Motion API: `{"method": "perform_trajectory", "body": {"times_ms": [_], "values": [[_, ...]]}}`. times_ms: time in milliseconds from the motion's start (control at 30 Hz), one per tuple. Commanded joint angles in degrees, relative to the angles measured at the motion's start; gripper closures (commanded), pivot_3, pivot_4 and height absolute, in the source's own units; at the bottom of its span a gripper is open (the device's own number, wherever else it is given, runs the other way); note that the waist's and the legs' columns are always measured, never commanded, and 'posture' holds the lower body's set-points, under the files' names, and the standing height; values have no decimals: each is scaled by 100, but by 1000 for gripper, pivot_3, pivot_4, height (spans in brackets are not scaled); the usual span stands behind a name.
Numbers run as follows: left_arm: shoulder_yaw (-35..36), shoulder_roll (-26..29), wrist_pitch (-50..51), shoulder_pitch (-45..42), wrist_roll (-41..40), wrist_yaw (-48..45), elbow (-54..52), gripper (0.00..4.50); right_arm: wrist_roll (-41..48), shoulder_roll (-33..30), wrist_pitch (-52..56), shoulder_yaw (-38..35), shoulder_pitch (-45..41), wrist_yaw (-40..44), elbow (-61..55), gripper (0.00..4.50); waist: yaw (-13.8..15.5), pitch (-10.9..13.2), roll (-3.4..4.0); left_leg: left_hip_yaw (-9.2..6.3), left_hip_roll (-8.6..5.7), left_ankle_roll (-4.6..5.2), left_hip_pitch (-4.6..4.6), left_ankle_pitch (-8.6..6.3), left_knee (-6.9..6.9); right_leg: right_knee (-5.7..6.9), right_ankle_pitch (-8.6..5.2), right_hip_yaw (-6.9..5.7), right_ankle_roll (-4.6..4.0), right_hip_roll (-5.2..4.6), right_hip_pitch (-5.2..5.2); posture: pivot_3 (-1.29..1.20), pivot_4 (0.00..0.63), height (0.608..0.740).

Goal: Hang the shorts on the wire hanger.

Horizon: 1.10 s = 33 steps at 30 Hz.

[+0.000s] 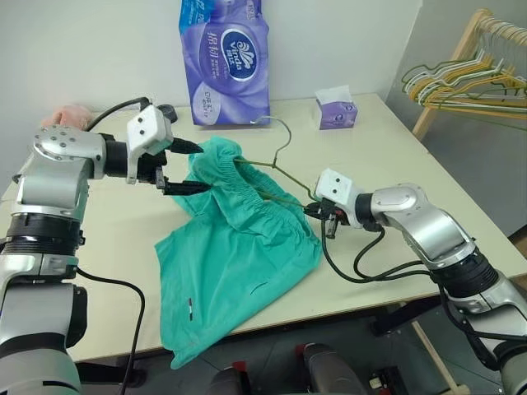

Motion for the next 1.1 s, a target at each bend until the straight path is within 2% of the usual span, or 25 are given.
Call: {"method": "perform_trajectory", "body": {"times_ms": [33,133,233,433,633,700,1000,1100], "values": [[-165,-39,-596,96,340,-71,160,9,-226,-48,-332,-26,2,101,-376,4500,0,0,0,0,0,0,0,0,1,0,0,0,0,0,0,-192,47,740],[-123,-177,-547,142,265,-140,207,9,-308,-21,-391,-59,37,153,-441,4500,-1,0,0,-4,2,0,-6,0,8,4,0,-4,-1,1,-2,-195,49,740],[-75,-287,-368,222,154,-210,78,540,-379,0,-480,-81,55,177,-473,4500,-3,0,0,-10,2,1,-31,-1,34,15,1,-9,-1,0,-19,-198,51,740],[57,-477,208,424,-152,-209,-380,2295,-500,12,-610,-88,125,219,-534,4500,-1,0,0,-8,0,2,-35,-2,50,38,0,-5,0,-1,-25,-200,52,740],[76,-438,602,665,-278,-277,-906,4093,-644,11,-711,-83,197,307,-542,4500,-8,0,0,-7,-1,2,-33,-2,50,43,0,-2,0,0,-27,-200,52,740],[82,-410,706,722,-291,-324,-1035,4481,-671,14,-721,-88,192,327,-539,4500,-2,0,0,-7,-1,2,-34,-1,51,43,0,-4,0,0,-27,-198,54,740],[112,-450,831,834,-227,-201,-1141,4481,-675,-123,-785,-86,154,797,-724,4500,0,0,0,-7,-1,2,-33,-2,52,45,0,-3,-1,0,-26,-201,55,740],[138,-437,722,824,-128,-106,-990,4500,-718,-385,-845,-195,275,954,-706,3759,4,0,0,-7,-2,2,-33,-2,53,44,0,-4,0,-1,-26,-201,53,740]]}}
